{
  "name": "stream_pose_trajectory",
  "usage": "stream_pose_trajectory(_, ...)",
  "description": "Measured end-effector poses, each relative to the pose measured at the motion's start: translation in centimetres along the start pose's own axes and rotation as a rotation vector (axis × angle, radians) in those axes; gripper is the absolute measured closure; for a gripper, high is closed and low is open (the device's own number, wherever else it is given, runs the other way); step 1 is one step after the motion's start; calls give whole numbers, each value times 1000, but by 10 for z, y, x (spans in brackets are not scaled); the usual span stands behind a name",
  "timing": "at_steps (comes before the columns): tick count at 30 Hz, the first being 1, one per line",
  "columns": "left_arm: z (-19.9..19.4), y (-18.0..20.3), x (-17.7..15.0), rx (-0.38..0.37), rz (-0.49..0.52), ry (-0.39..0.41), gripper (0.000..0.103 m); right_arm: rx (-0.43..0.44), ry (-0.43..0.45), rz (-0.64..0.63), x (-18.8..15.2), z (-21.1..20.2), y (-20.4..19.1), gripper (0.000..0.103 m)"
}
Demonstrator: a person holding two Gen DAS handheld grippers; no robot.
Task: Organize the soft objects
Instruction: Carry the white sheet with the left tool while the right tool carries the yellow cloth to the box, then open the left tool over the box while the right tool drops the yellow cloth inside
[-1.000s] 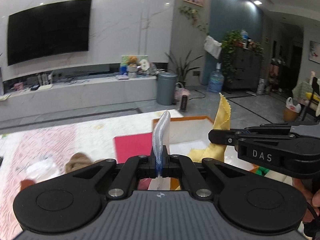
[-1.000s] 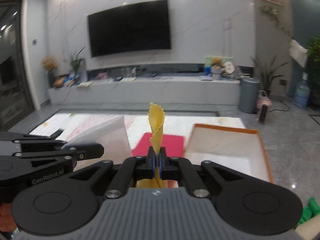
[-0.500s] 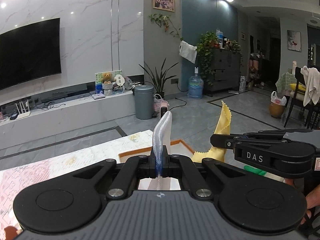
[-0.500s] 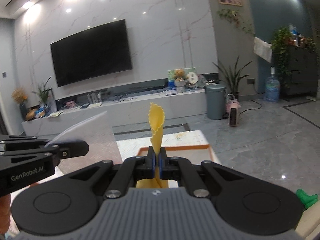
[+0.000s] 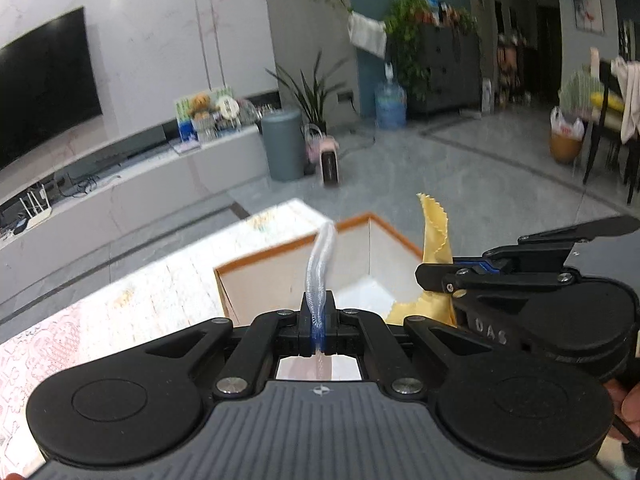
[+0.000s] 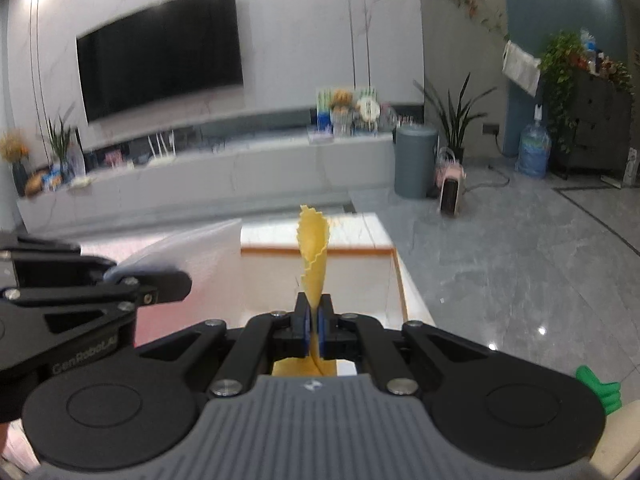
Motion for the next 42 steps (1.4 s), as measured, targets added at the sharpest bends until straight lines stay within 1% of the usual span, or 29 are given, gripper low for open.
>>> stream_pose_trajectory(2, 8, 1, -8, -3, 14, -34, 102, -14, -41, -27, -10, 11, -2, 103)
stream_pose_trajectory(6, 22, 1, -21, -2, 27, -93, 101, 9, -123, -34, -29, 32, -2, 103)
stream_pose_trajectory(12, 34, -3, -32, 11, 30, -158, 101, 19, -228, -62, -48, 58, -7, 102)
stream_pose_trajectory(14, 36, -4, -33, 11, 41, -175, 100, 21, -255, -70, -53, 62, -9, 102)
stream_pose_trajectory(16, 35, -3, -37, 16, 53, -183, 95, 23, -274, -75, -57, 65, -11, 102)
stream_pose_trajectory(17, 34, -4, -38, 18, 57, -187, 95, 23, -280, -76, -59, 65, -13, 101)
stream_pose_trajectory(18, 34, -3, -40, 18, 62, -193, 94, 21, -288, -78, -60, 66, -13, 97)
stream_pose_trajectory(20, 32, -4, -42, 20, 63, -201, 94, 9, -298, -80, -63, 67, -14, 95)
stream_pose_trajectory(21, 32, -5, -41, 23, 63, -201, 93, 9, -302, -84, -65, 67, -15, 92)
stream_pose_trajectory(22, 31, -2, -42, 28, 65, -201, 90, 12, -303, -85, -66, 66, -15, 87)
stream_pose_trajectory(23, 29, -3, -42, 31, 64, -197, 88, 14, -303, -86, -66, 66, -16, 85)
stream_pose_trajectory(25, 23, -6, -41, 40, 57, -184, 78, 14, -300, -91, -66, 64, -17, 83)
stream_pose_trajectory(26, 21, -7, -40, 43, 52, -179, 74, 12, -298, -96, -65, 63, -17, 82)
stream_pose_trajectory(27, 20, -9, -37, 46, 47, -173, 69, 7, -295, -99, -65, 61, -17, 79)
stream_pose_trajectory(28, 16, -10, -35, 48, 42, -162, 64, 0, -292, -101, -64, 60, -17, 74)
stream_pose_trajectory(29, 12, -12, -33, 50, 37, -150, 63, -8, -287, -102, -63, 57, -16, 70)
stream_pose_trajectory(30, 6, -12, -31, 50, 33, -138, 60, -13, -283, -102, -61, 55, -16, 64)
stream_pose_trajectory(34, -10, -17, -19, 54, 7, -93, 51, -19, -266, -72, -56, 43, -13, 61)
stream_pose_trajectory(35, -13, -19, -17, 51, -8, -81, 50, -20, -257, -65, -55, 39, -13, 59)
stream_pose_trajectory(36, -17, -21, -16, 46, -27, -71, 49, -23, -247, -61, -53, 34, -14, 51)
stream_pose_trajectory(37, -22, -23, -15, 36, -52, -62, 48, -29, -234, -57, -51, 29, -14, 49)
stream_pose_trajectory(41, -41, -35, -15, 25, -133, -4, 48, -36, -180, -39, -47, 8, -18, 48)
stream_pose_trajectory(42, -47, -38, -16, 33, -146, 12, 48, -41, -161, -29, -46, 2, -19, 45)
Point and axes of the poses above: each gripper's, at about its wrist camera, not at the fingertips, and z roughly the way its jaws point, y to its right, x to its top, the point moved 6 cm from there along z, roughly the way its jaws point, and after that the axes turned 4 degrees about -z, right-handed, at the moved point
